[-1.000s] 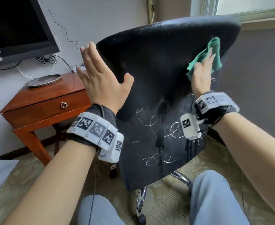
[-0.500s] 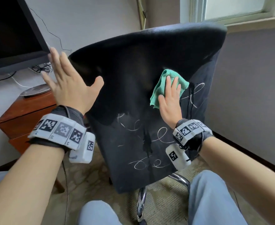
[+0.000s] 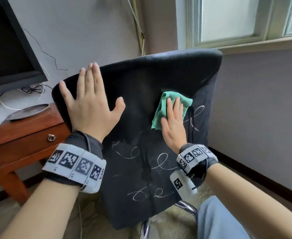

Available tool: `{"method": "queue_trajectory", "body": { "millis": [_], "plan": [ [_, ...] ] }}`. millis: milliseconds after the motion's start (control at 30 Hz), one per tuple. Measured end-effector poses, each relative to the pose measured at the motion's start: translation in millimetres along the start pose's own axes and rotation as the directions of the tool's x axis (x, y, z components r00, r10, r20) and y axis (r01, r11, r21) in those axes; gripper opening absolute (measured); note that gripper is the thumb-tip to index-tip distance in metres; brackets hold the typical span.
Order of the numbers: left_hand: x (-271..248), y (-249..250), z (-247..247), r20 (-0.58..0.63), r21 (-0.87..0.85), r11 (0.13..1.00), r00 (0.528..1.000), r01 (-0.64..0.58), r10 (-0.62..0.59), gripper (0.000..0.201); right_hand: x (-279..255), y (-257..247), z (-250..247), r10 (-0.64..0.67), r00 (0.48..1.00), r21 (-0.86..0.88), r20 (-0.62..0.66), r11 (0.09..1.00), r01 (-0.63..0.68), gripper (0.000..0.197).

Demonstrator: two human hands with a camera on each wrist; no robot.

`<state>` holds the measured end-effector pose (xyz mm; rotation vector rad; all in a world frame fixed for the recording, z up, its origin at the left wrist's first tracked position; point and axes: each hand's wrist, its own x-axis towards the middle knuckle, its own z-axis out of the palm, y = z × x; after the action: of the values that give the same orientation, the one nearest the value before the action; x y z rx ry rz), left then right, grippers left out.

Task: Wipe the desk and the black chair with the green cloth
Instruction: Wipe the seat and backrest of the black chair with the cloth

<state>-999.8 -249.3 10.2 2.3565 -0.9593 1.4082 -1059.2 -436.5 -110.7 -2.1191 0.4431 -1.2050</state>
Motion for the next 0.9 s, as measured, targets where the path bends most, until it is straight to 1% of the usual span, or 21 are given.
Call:
{"method": "queue_trajectory", "body": {
  "millis": [67,100,167,233,300,367,400,467,533,633,700,733,800,833,900],
  "plan": [
    [0,-7,1,-0.016,0.033,0.999,1.0,-0.027,0.028,0.079,23,0,-17,0.133,0.985,0.151,-0.113,0.982,-0.116,0.06],
    [0,-11,2,-0.02,0.044,0.998,0.999,-0.04,0.04,0.078,41,1,-29,0.215,0.962,0.198,-0.171,0.964,-0.18,0.06],
    [0,-16,3,-0.025,0.05,0.998,0.998,-0.049,0.051,0.078,78,7,-56,0.318,0.916,0.213,-0.245,0.939,-0.269,0.059],
    [1,-18,4,-0.029,0.048,0.998,0.999,-0.043,0.044,0.078,108,16,-80,0.339,0.901,0.209,-0.271,0.934,-0.288,0.059],
    [1,-19,7,-0.044,0.04,0.999,0.999,-0.027,0.028,0.079,120,26,-93,0.322,0.901,0.257,-0.292,0.933,-0.251,0.06],
    [0,-18,9,-0.06,0.028,1.0,0.998,-0.009,0.011,0.08,117,33,-91,0.314,0.889,0.314,-0.332,0.926,-0.21,0.061],
    [-1,-17,10,-0.065,0.021,1.0,0.998,0.001,0.001,0.081,111,37,-86,0.328,0.878,0.325,-0.347,0.921,-0.216,0.063],
    [-1,-16,12,-0.074,0.011,1.0,0.997,0.015,-0.014,0.082,93,47,-67,0.414,0.843,0.328,-0.345,0.894,-0.305,0.064],
    [-2,-16,14,-0.081,0.001,1.0,0.997,0.018,-0.018,0.081,66,56,-42,0.507,0.81,0.31,-0.295,0.852,-0.421,0.059],
    [-3,-18,16,-0.106,-0.015,1.0,0.994,0.026,-0.028,0.081,34,64,-18,0.531,0.822,0.255,-0.204,0.84,-0.479,0.059],
    [-2,-18,17,-0.118,-0.024,0.999,0.992,0.034,-0.036,0.081,35,66,-19,0.517,0.839,0.225,-0.168,0.849,-0.478,0.06],
    [-2,-19,17,-0.118,-0.024,0.999,0.992,0.035,-0.038,0.081,41,65,-25,0.485,0.859,0.198,-0.165,0.869,-0.453,0.06],
    [-3,-21,17,-0.113,-0.019,0.999,0.993,0.033,-0.035,0.08,58,60,-43,0.37,0.905,0.159,-0.21,0.926,-0.342,0.061],
    [-3,-22,17,-0.112,-0.013,0.999,0.993,0.033,-0.034,0.08,69,56,-55,0.32,0.916,0.164,-0.242,0.944,-0.286,0.061],
    [-4,-22,18,-0.108,-0.008,0.999,0.993,0.041,-0.042,0.08,88,46,-74,0.282,0.915,0.191,-0.288,0.953,-0.234,0.06]
  ]
}}
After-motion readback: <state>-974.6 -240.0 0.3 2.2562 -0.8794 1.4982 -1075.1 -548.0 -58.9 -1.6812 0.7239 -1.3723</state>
